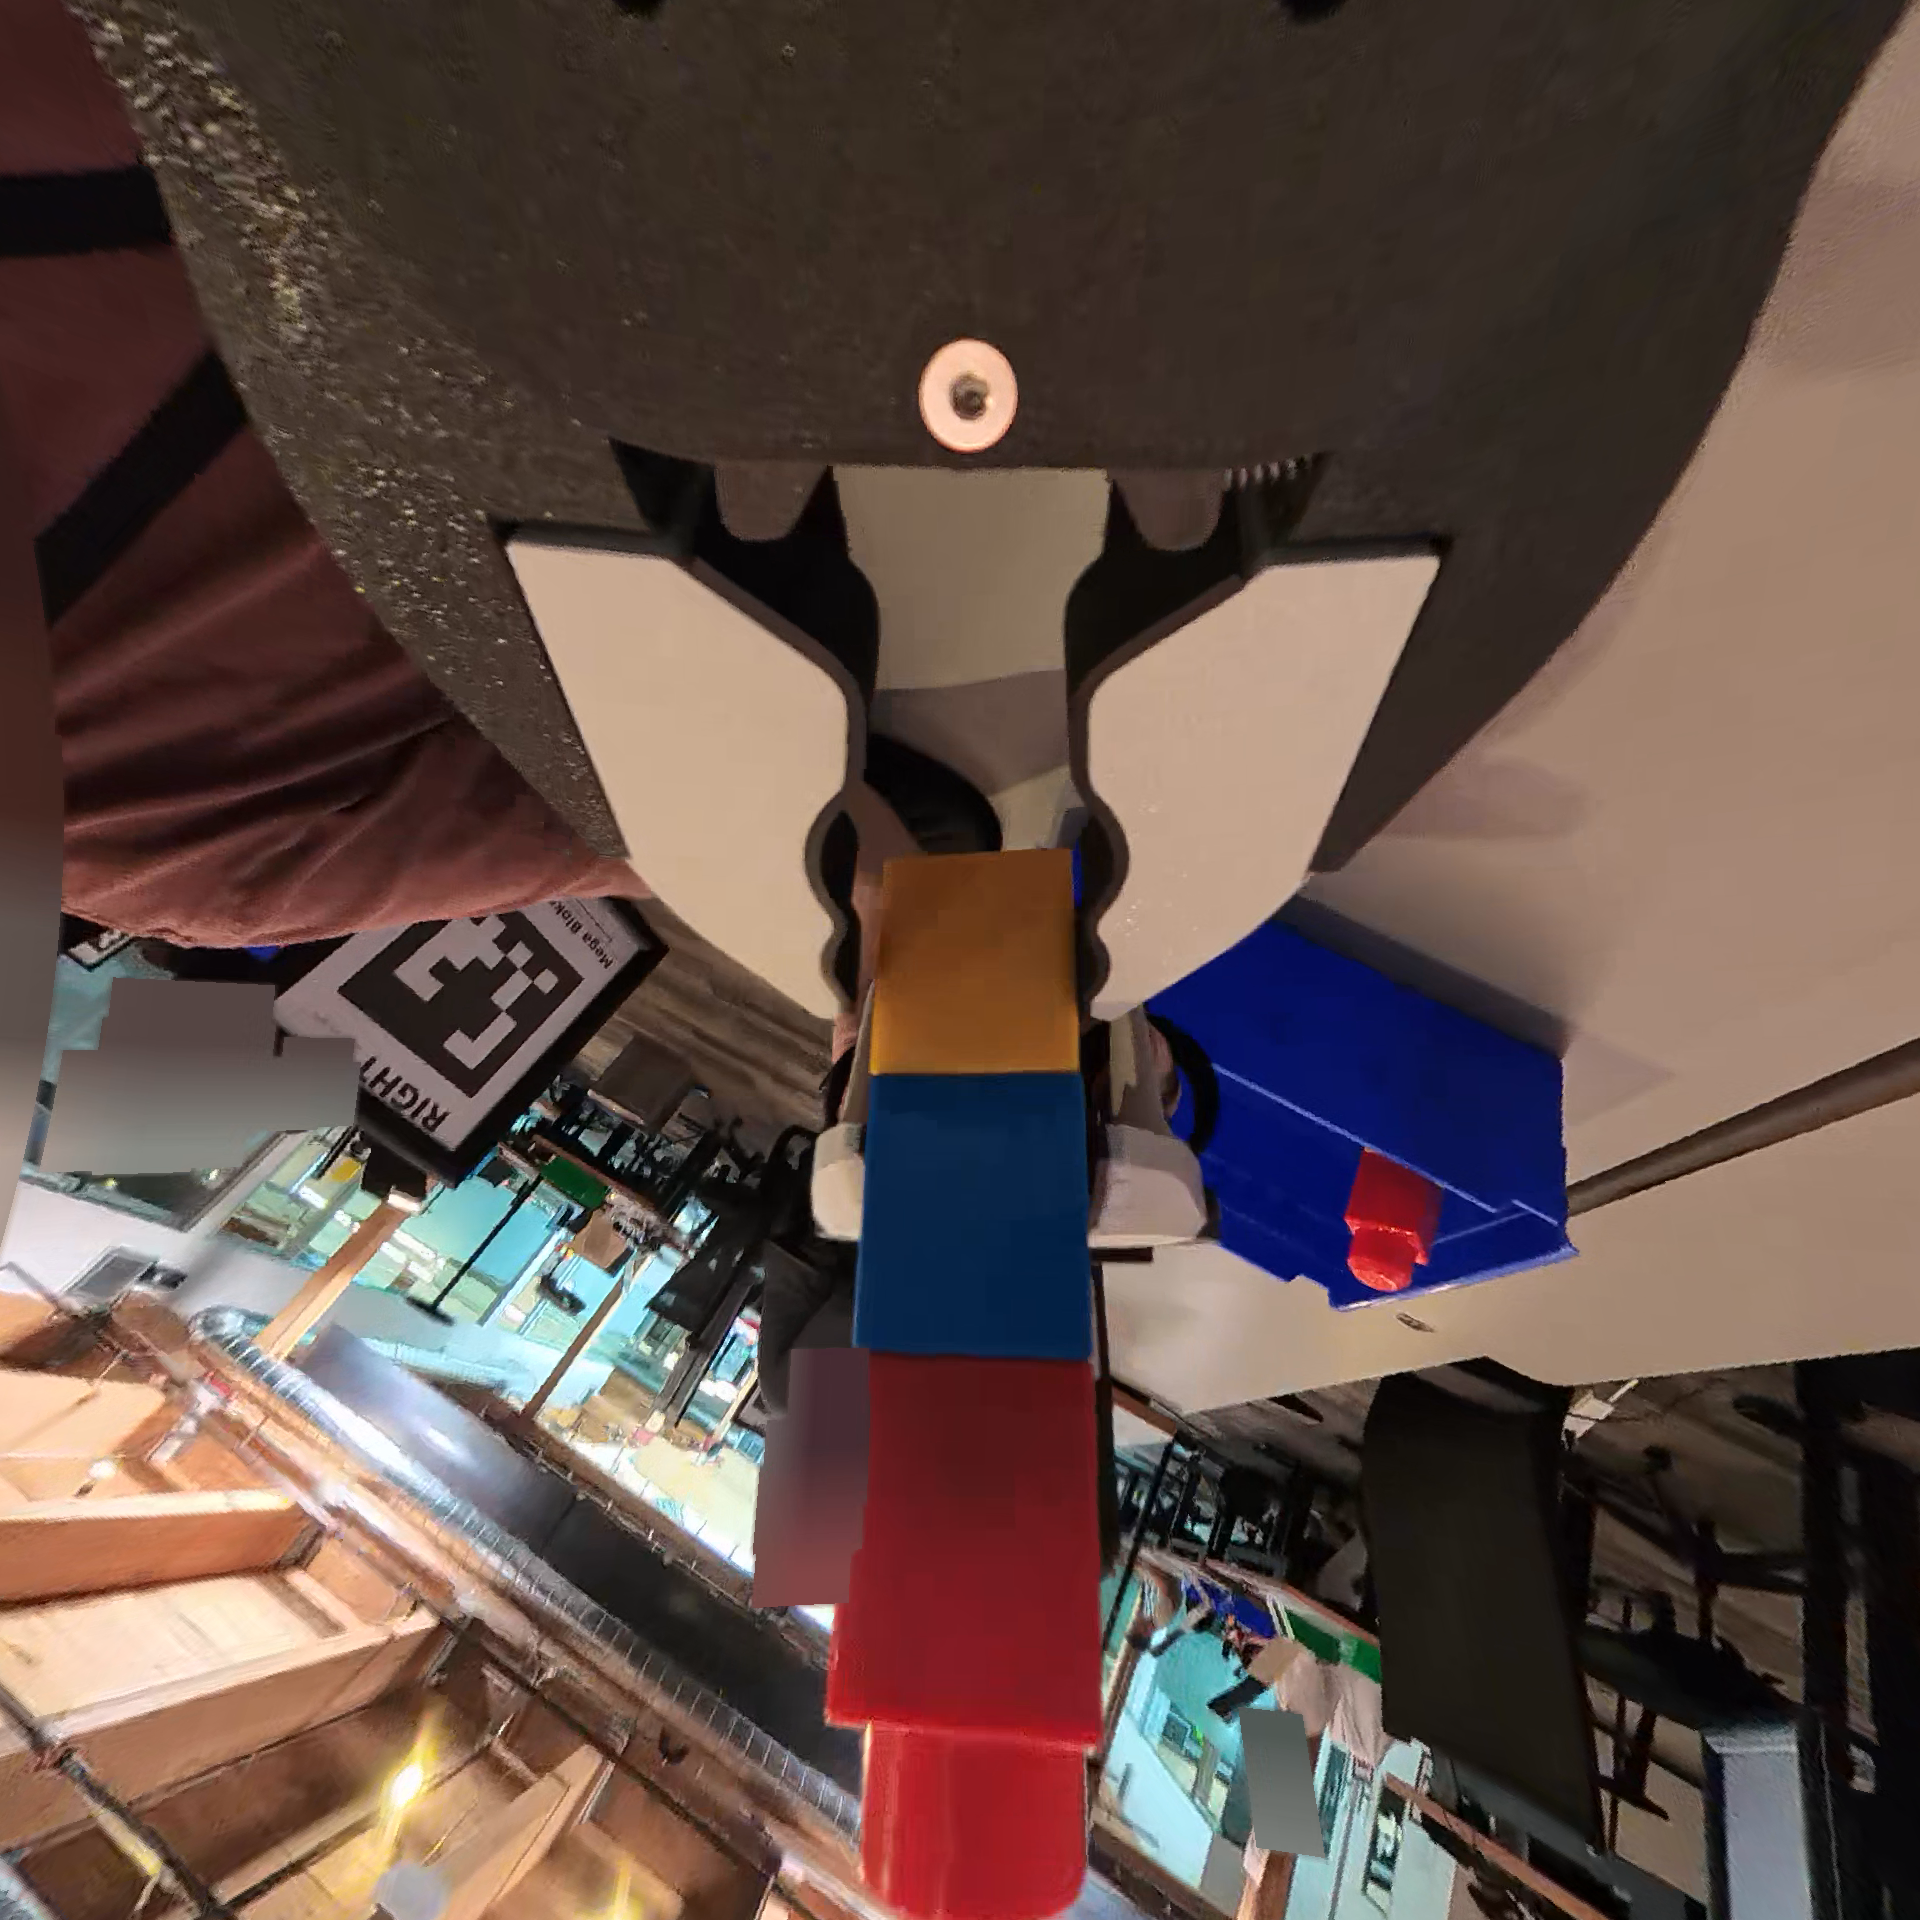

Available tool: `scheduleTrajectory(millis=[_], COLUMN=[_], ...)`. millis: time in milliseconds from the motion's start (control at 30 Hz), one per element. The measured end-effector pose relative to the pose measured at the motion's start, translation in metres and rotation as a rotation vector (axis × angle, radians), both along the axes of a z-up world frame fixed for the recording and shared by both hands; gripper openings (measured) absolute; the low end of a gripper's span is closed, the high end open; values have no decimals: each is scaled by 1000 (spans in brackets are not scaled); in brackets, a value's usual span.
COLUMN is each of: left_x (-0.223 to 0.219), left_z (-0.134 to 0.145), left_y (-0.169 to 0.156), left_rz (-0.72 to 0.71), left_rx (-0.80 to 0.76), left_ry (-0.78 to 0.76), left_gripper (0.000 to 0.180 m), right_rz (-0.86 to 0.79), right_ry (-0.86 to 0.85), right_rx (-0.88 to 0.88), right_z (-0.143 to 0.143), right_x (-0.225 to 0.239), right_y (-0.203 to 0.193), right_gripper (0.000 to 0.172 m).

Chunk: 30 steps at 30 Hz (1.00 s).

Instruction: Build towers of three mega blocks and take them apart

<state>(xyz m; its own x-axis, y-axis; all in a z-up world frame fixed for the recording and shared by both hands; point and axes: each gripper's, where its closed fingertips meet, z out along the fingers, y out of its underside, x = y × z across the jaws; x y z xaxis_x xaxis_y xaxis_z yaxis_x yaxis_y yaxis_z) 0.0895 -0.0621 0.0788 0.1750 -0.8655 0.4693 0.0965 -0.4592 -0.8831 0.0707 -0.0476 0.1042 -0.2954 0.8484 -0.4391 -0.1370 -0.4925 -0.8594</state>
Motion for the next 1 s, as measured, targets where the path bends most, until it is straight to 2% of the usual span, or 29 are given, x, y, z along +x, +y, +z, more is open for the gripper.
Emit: scheduleTrajectory(millis=[167, 267, 367, 400, 467, 633, 767, 800, 833, 900, 1000], left_x=[4, 6, 6, 8, 10, 19, 23, 23, 24, 24, 20], left_z=[-13, -17, -21, -21, -25, -33, -40, -41, -41, -43, -25], left_y=[-1, 0, -4, -8, -13, -23, -24, -25, -26, -26, -22], left_rz=[3, 5, -24, -53, -84, -127, -134, -140, -148, -147, -103], left_rx=[40, 31, 13, 9, 11, 34, 39, 32, 28, 27, 39], left_ry=[114, 125, 148, 152, 189, 251, 287, 287, 287, 298, 215], left_gripper=[38, 36, 36, 36, 36, 36, 36, 36, 36, 36, 60], right_rz=[-2, 1, 39, 58, 50, -52, 3, 27, 44, 43, -92], right_ry=[-25, -33, -115, -145, -172, -142, -249, -272, -282, -290, -263], right_rx=[8, 9, 44, 66, 119, 166, 173, 190, 206, 226, 306], right_z=[-4, -6, -10, -9, -1, 20, 2, -2, -4, -3, 17], right_x=[-4, -5, -3, 1, 14, 40, 34, 32, 30, 30, 48], right_y=[-1, -1, -6, -9, -10, 2, -6, -10, -13, -15, -6], right_gripper=[35, 36, 35, 37, 52, 54, 56, 56, 37, 36, 35])
